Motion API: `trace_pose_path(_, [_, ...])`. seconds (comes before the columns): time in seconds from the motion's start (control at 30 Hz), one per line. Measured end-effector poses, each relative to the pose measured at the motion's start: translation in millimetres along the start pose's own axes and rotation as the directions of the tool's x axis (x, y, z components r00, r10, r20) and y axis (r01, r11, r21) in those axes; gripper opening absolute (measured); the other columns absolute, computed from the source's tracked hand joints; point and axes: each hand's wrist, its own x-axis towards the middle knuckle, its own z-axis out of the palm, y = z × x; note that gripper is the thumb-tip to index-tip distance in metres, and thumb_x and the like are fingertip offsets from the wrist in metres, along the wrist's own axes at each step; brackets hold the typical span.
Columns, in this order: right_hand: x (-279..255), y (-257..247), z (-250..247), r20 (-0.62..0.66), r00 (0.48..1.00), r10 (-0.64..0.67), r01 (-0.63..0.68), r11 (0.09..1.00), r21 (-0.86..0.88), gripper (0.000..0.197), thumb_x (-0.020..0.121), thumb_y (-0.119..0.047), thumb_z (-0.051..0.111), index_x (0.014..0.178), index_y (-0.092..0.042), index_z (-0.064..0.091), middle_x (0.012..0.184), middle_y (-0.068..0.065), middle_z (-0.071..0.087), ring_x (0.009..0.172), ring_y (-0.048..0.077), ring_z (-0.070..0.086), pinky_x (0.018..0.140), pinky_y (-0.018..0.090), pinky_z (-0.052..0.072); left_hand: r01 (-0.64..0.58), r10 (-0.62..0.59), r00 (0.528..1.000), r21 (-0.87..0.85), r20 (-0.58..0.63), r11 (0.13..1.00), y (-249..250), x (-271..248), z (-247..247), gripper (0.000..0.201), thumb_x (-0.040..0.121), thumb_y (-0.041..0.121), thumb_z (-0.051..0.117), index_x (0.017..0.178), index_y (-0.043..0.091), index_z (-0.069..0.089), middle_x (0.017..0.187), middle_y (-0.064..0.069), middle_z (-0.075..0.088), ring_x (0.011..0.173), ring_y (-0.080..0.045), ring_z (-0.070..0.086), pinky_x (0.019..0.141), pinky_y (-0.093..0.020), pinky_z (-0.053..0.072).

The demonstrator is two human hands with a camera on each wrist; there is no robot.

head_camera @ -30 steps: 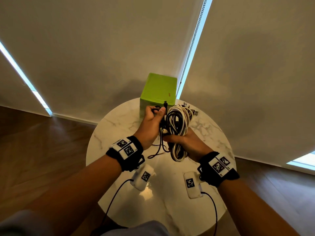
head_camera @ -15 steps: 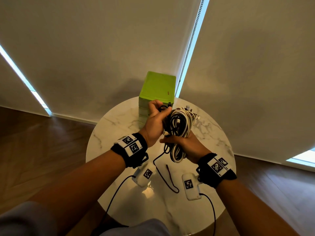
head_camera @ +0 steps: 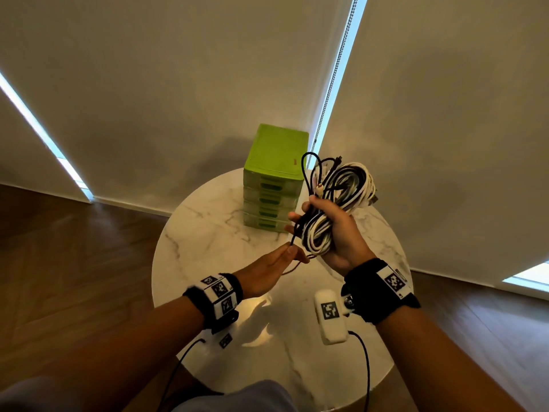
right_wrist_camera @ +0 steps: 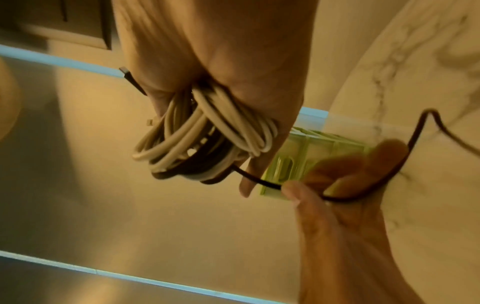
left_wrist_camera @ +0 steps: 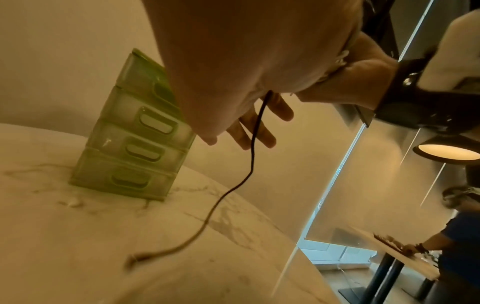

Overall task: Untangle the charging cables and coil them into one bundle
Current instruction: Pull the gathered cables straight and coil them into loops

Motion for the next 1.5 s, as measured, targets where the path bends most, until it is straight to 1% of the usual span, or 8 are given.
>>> trace_pose_path(0.2, [1,-7,-8,0.018,0.999,-0.033,0.036,0.982,-0.186,0.013,0.086,-0.015,0.069,0.093,-0.005,0.065,0.081,0.012,0.058,0.063,0.029,0.056,0.066,0.042,0.049,-0.054,0.062,0.998,0.218,-0.028,0.974,-9,2,-25,0.044,0.102,0.048,0.043,0.1,0.015,0.071,0.091,0.015,0.067,0.094,-0.001,0.059,0.099,-0.032,0.043])
trace_pose_path(0.33, [-3,-16,-23,0.018,1.0,-0.004,0.012,0.907,-0.422,0.007,0.086,-0.003,0.066,0.092,0.0,0.065,0.069,0.016,0.058,0.061,0.032,0.056,0.066,0.043,0.049,-0.094,0.127,0.991,0.423,-0.05,0.901,-21,9,-54,0.057,0.086,0.074,0.052,0.083,0.02,0.068,0.08,0.007,0.068,0.087,-0.006,0.063,0.121,-0.033,0.014])
trace_pose_path(0.47, [-4,-20,-32,0.036,0.998,-0.046,0.058,0.762,-0.645,0.025,0.082,-0.002,0.071,0.106,-0.008,0.071,0.087,0.017,0.071,0.077,0.03,0.065,0.073,0.042,0.054,-0.129,0.259,0.956,0.597,-0.137,0.792,-24,11,-77,0.063,0.078,0.086,0.051,0.071,0.024,0.057,0.071,0.012,0.057,0.08,0.0,0.054,0.122,-0.048,0.017])
trace_pose_path(0.63, [-5,-17,-39,0.048,0.999,-0.018,0.047,0.67,-0.741,0.024,0.081,-0.007,0.076,0.104,-0.015,0.072,0.092,0.011,0.074,0.086,0.027,0.068,0.085,0.048,0.056,-0.089,0.494,0.812,0.77,-0.311,0.631,-7,10,-83,0.046,0.077,0.08,0.058,0.075,0.034,0.055,0.11,0.015,0.061,0.136,-0.007,0.042,0.123,-0.054,-0.002])
trace_pose_path(0.8, [-6,-7,-27,0.092,0.996,-0.019,0.081,0.672,-0.736,0.028,0.081,-0.005,0.076,0.105,-0.019,0.072,0.088,0.004,0.075,0.083,0.018,0.068,0.08,0.04,0.055,-0.285,0.281,0.874,0.051,-0.396,0.957,23,22,-55,0.035,0.095,0.039,0.063,0.107,0.006,0.061,0.13,-0.001,0.064,0.129,-0.007,0.054,0.109,-0.038,0.046])
trace_pose_path(0.97, [-3,7,-19,0.084,0.993,-0.083,0.118,0.674,-0.729,0.032,0.08,-0.008,0.078,0.107,-0.022,0.072,0.095,0.006,0.075,0.093,0.029,0.07,0.087,0.048,0.057,-0.277,-0.081,0.903,-0.716,-0.423,0.641,59,34,-31,0.018,0.103,0.004,0.044,0.105,0.004,0.061,0.101,-0.006,0.07,0.098,-0.019,0.067,0.082,-0.029,0.057])
trace_pose_path(1.17, [-1,22,-20,0.067,0.983,-0.169,0.163,0.656,-0.737,0.038,0.076,-0.013,0.082,0.111,-0.025,0.072,0.098,0.001,0.076,0.093,0.022,0.071,0.085,0.045,0.058,-0.249,-0.215,0.914,-0.893,-0.345,0.375,78,39,-25,0.034,0.098,0.023,0.037,0.102,0.01,0.069,0.102,-0.012,0.061,0.1,-0.025,0.058,0.104,-0.043,0.044])
trace_pose_path(1.5, [5,26,-24,0.015,0.978,-0.208,0.163,0.717,-0.677,0.036,0.078,-0.004,0.079,0.112,-0.017,0.073,0.098,0.002,0.077,0.091,0.015,0.072,0.08,0.032,0.058,-0.154,-0.169,0.963,-0.942,-0.211,0.3,95,43,-30,0.058,0.101,0.044,0.04,0.138,0.003,0.055,0.128,-0.017,0.061,0.113,-0.03,0.062,0.103,-0.046,0.048])
